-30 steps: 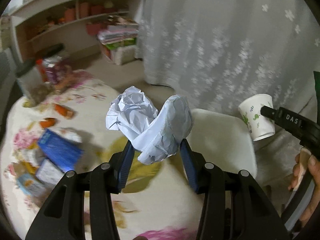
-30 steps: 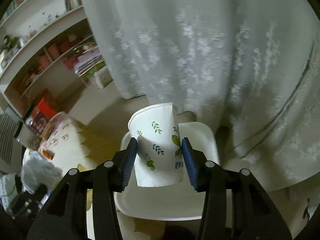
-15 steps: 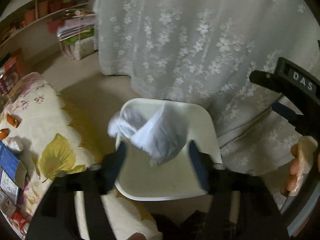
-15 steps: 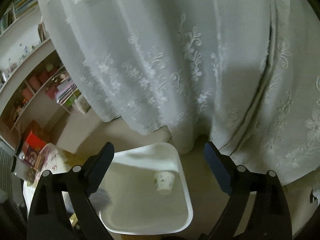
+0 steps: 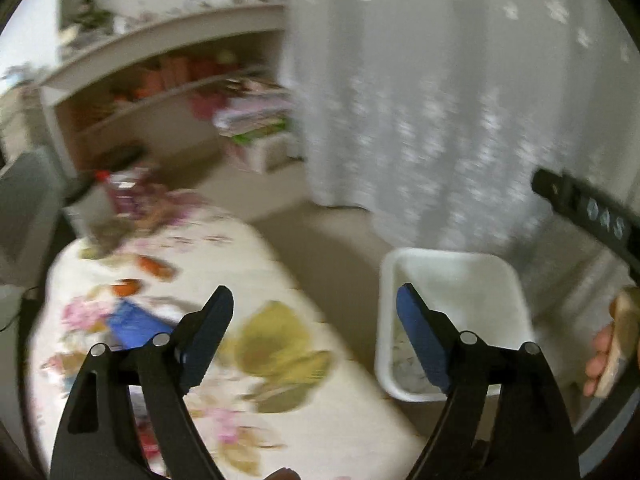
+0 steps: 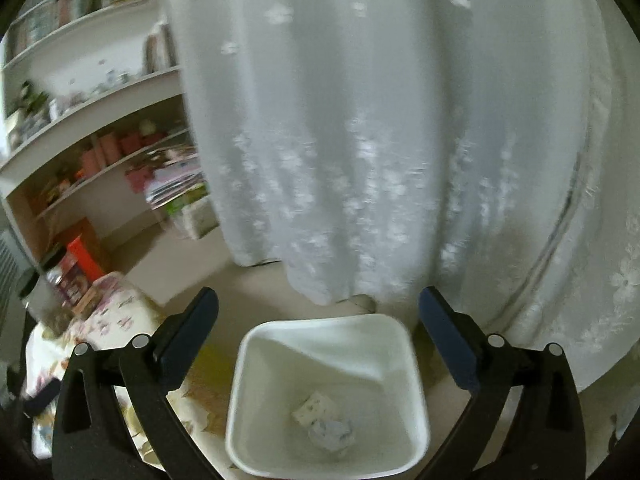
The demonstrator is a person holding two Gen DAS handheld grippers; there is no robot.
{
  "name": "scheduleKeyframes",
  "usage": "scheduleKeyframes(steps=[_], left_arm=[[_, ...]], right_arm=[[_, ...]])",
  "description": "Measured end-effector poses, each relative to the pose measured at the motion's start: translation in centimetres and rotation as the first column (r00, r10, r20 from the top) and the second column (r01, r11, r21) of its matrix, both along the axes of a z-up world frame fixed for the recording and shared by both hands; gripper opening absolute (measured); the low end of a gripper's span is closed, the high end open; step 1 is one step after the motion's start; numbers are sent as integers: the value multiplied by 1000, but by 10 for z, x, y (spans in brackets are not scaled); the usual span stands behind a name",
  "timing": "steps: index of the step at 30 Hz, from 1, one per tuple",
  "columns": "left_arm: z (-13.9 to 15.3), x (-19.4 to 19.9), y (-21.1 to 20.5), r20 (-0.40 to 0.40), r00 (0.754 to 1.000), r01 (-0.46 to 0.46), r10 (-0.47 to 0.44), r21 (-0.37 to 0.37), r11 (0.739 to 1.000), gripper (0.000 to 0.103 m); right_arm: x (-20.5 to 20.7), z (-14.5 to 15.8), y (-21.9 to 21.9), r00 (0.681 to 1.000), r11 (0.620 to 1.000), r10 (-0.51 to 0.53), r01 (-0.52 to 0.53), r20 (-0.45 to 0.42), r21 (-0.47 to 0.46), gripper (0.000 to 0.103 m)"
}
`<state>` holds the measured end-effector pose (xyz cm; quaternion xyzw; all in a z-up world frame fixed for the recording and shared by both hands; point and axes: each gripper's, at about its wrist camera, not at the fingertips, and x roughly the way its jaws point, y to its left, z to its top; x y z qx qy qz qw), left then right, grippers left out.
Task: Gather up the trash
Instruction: 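Open the left gripper over the white bin to drop the paper, then move both grippers back over the table toward the remaining trash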
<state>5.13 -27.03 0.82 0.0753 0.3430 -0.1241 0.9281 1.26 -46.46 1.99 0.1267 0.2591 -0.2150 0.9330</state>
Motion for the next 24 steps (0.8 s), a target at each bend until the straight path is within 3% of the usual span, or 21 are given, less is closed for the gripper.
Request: scheduleKeyframes(steps=[9, 16, 24], left_arm=[[11, -3, 89, 62, 976, -209, 208, 3, 978, 88], [-3, 9, 134, -30, 953, -301, 302, 34, 953, 88], [-32, 23, 159, -153, 926, -331, 345, 114, 937, 88]], right_arm=[[23, -16, 76, 972, 975, 223, -224, -72, -5, 96], [51, -41, 127, 898, 920, 392, -380, -198, 100, 96], [79, -76, 148, 828, 890, 451, -389, -333, 240, 96]])
